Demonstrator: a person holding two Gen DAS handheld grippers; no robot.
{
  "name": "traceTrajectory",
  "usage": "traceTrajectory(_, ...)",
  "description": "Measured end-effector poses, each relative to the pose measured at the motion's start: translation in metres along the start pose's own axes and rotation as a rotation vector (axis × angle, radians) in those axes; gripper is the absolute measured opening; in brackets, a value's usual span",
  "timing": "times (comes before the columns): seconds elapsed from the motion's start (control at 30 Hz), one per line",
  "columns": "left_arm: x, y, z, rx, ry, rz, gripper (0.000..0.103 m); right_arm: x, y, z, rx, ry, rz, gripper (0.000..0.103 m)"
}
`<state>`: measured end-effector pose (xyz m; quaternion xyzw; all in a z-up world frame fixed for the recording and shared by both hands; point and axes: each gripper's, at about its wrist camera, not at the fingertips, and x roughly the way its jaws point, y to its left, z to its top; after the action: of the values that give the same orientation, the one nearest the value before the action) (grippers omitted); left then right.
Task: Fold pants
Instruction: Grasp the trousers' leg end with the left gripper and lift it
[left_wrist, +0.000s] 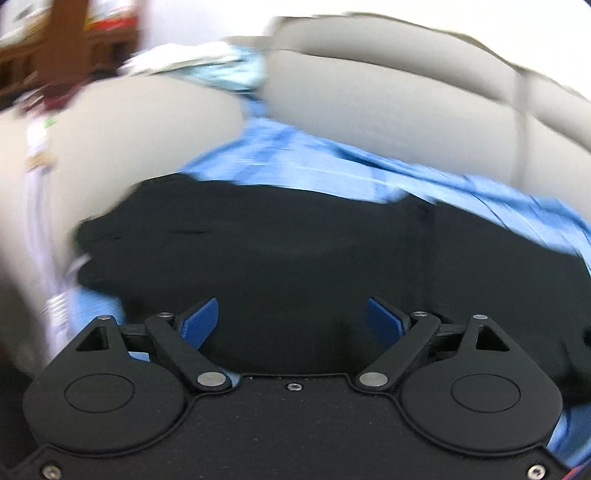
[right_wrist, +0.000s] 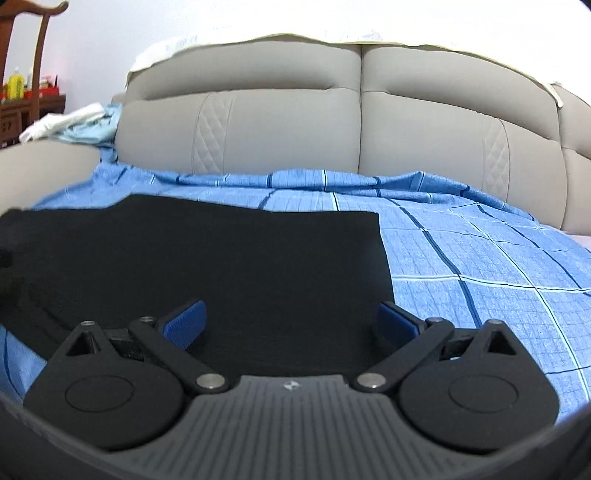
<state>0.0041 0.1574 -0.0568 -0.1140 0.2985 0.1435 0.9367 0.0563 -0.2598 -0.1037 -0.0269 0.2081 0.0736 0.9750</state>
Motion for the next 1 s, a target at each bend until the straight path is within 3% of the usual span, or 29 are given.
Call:
traceTrajectory(0.07,-0.005,0.034,0.003,-0.162,-0.017,0.079,0.065,0.005,0.000,0.004,0.031,0.008,0.008,0.103)
traceTrajectory(0.17,-0.009,0.080,0.004,-0.410,-0.019,0.082,0.060,0.014,0.003,0.009,0.068,0.017,0.021,0.103)
traceTrajectory(0.23,-0.009,0.100,0.003,-0.493,-0.024,0.063,0.060,0.018,0.007,0.011,0.075,0.015,0.029,0.103)
traceTrajectory(0.37,0.003,0.115,0.007,-0.525,-0.025,0.093,0.066,0.025,0.017,0.013,0.065,0.026,0.036,0.103)
traceTrajectory(0.53,0.042,0.129,0.013,-0.595,0.031,0.051,0.069,0.029,0.023,0.014,0.053,0.024,0.046,0.103)
traceTrajectory(0.9,0.080,0.125,0.028,-0.509,-0.078,0.106,0.071,0.038,0.024,0.007,0.052,0.063,0.010,0.103)
traceTrajectory(0.93,0.083,0.124,0.030,-0.496,-0.078,0.122,0.066,0.039,0.024,0.007,0.052,0.063,0.011,0.103)
traceTrajectory(0.97,0.084,0.122,0.033,-0.487,-0.076,0.152,0.044,0.039,0.025,0.007,0.052,0.064,0.010,0.103)
traceTrajectory(1.0,0.086,0.121,0.036,-0.474,-0.067,0.199,0.036,0.039,0.025,0.007,0.051,0.064,0.009,0.103)
